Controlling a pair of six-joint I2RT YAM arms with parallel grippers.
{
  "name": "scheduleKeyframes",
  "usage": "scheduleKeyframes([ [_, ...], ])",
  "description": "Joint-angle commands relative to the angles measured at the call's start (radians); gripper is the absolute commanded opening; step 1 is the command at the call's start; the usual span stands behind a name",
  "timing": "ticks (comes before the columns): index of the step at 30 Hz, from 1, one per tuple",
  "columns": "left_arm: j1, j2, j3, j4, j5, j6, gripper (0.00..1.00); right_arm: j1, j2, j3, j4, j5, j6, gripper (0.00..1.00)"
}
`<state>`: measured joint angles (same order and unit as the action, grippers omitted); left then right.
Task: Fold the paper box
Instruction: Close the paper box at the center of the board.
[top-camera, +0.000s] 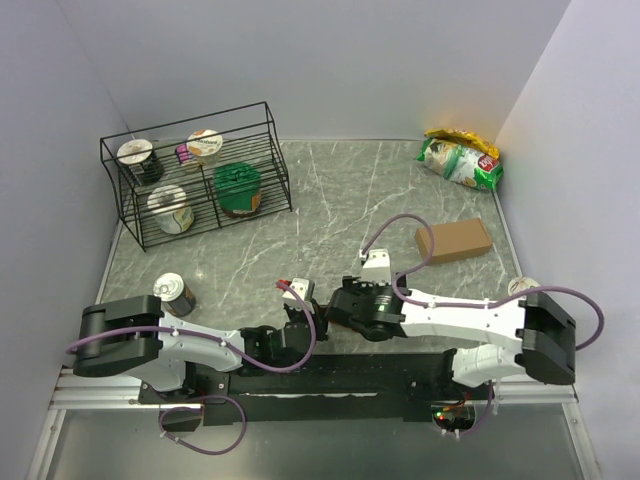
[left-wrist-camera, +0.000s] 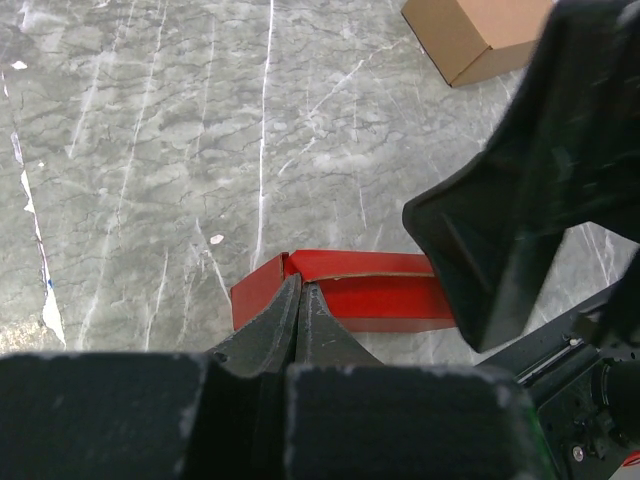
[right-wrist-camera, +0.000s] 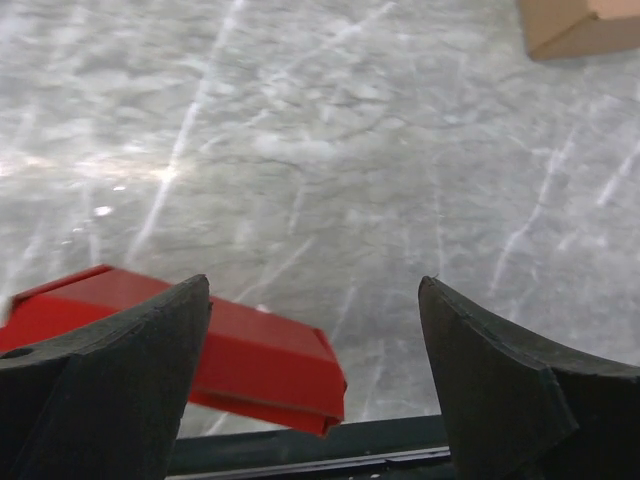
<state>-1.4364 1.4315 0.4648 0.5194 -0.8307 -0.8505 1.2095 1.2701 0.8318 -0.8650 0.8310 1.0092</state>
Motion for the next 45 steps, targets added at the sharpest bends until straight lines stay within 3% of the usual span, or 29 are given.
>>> scheduleKeyframes([
  [1,-0.019,0.105,-0.063,-0.315,0.222,0.031,0.01,0.025,0.078,0.061,-0.191,0.092,0.214,0.98],
  [12,-0.036,0.121,-0.031,-0.366,0.222,0.015,0.02,0.056,0.149,0.036,-0.308,0.082,0.432,1.0],
  [19,-0.059,0.122,-0.008,-0.418,0.182,-0.027,0.15,0.074,0.239,0.07,-0.394,0.083,0.517,1.0],
  [21,-0.064,0.112,-0.009,-0.43,0.17,-0.039,0.26,0.078,0.258,0.07,-0.397,0.079,0.523,1.0],
  [23,-0.07,0.103,-0.017,-0.436,0.156,-0.059,0.27,0.078,0.256,0.064,-0.39,0.076,0.525,1.0],
  [32,-0.081,0.024,-0.046,-0.438,0.13,-0.065,0.3,0.064,0.166,-0.008,-0.249,0.045,0.418,1.0],
  [38,-0.081,-0.088,-0.104,-0.394,0.12,-0.061,0.38,0.016,0.121,-0.062,-0.115,-0.013,0.287,1.0],
  [41,-0.081,-0.146,-0.155,-0.362,0.133,-0.068,0.45,-0.027,0.04,-0.105,0.019,-0.076,0.092,1.0],
  [45,-0.059,-0.294,-0.233,-0.334,0.157,-0.05,0.56,-0.054,-0.116,-0.238,0.359,-0.22,-0.226,1.0],
])
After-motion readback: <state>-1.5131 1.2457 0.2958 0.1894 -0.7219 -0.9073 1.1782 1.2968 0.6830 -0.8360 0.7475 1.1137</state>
